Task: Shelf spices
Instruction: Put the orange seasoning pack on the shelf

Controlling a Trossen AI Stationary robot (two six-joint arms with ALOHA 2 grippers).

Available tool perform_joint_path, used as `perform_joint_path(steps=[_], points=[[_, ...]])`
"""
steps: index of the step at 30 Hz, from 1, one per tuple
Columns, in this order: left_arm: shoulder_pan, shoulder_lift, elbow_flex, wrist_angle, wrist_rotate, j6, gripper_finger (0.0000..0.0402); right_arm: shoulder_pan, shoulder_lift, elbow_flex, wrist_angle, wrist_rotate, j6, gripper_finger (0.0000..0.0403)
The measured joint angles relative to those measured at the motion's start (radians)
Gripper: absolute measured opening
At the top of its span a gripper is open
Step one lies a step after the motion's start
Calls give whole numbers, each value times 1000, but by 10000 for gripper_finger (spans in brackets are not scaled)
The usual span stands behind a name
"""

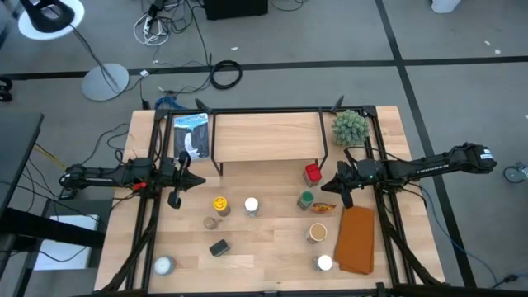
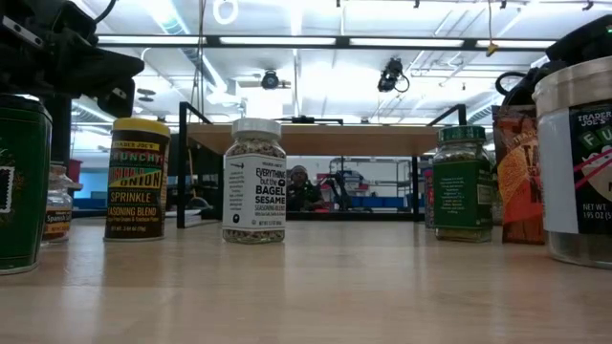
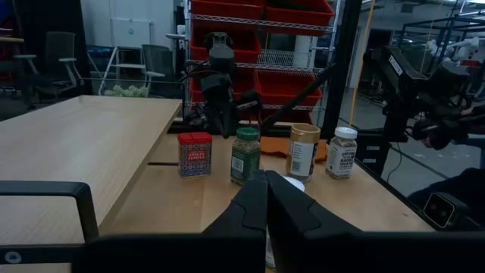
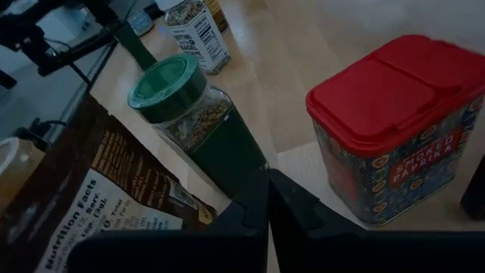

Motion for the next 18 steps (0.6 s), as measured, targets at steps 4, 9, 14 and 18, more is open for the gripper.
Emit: perform_joint_path(steps=[4,9,14,18], points=[[0,0,0,0,0,0,7,0,0,4,-11,15,6,7],[0,0,0,0,0,0,7,0,0,89,-160,16,11,7],[0,0,0,0,0,0,7,0,-1,227,-390,20,5,3],[0,0,0,0,0,0,7,10,-1,353,-583,41,6,2]])
